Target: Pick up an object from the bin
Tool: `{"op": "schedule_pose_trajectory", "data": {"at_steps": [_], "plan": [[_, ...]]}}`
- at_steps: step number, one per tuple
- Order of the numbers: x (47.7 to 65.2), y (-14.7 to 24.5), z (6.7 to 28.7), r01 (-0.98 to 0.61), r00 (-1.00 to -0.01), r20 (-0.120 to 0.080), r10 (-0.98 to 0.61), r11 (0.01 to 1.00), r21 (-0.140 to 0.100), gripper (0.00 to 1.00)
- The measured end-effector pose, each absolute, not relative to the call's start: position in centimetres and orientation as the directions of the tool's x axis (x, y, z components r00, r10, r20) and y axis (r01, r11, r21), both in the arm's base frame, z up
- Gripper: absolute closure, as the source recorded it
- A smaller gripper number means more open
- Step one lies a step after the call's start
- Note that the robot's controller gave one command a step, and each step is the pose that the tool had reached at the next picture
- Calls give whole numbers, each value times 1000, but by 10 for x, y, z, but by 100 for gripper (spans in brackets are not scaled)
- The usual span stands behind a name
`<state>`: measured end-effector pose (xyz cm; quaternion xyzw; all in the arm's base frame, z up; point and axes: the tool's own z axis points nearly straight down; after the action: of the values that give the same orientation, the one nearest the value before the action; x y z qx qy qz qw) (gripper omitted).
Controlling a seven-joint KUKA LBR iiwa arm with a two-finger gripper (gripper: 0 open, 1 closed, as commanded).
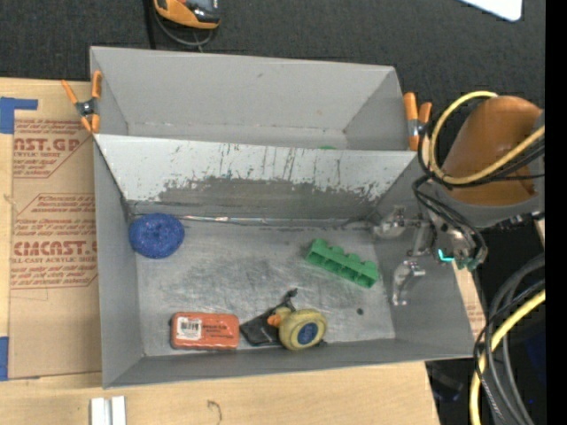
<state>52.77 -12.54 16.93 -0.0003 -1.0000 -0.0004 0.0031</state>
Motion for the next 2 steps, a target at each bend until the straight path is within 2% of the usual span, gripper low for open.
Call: {"op": "schedule_pose_trajectory", "data": {"at_steps": [1,2], "plan": [[528,-125,171,0,-1000,4,0,1000,1,0],[537,-126,183,-63,-998,3,-63,998,1,0]]}}
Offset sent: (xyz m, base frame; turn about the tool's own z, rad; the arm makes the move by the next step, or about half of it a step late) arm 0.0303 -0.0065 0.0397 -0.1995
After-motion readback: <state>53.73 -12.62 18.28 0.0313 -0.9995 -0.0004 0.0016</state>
